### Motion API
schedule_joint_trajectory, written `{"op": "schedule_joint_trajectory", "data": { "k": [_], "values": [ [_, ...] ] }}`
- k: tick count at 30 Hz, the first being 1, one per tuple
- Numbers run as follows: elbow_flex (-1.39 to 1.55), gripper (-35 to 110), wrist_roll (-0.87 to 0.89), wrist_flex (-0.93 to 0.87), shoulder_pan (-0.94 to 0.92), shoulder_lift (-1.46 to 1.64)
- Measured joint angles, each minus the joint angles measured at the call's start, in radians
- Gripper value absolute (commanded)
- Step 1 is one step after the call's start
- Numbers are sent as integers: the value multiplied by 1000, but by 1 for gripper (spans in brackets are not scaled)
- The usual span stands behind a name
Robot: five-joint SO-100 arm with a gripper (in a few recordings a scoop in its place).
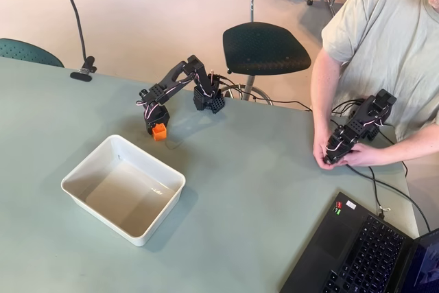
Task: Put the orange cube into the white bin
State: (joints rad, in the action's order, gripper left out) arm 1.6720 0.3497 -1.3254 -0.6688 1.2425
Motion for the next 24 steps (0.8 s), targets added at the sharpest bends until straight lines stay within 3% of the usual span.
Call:
{"op": "schedule_joint_trajectory", "data": {
  "k": [12, 24],
  "values": [
    [-160, 21, 2, -5, -132, -2],
    [-439, 21, -55, -14, -152, 143]
  ]
}}
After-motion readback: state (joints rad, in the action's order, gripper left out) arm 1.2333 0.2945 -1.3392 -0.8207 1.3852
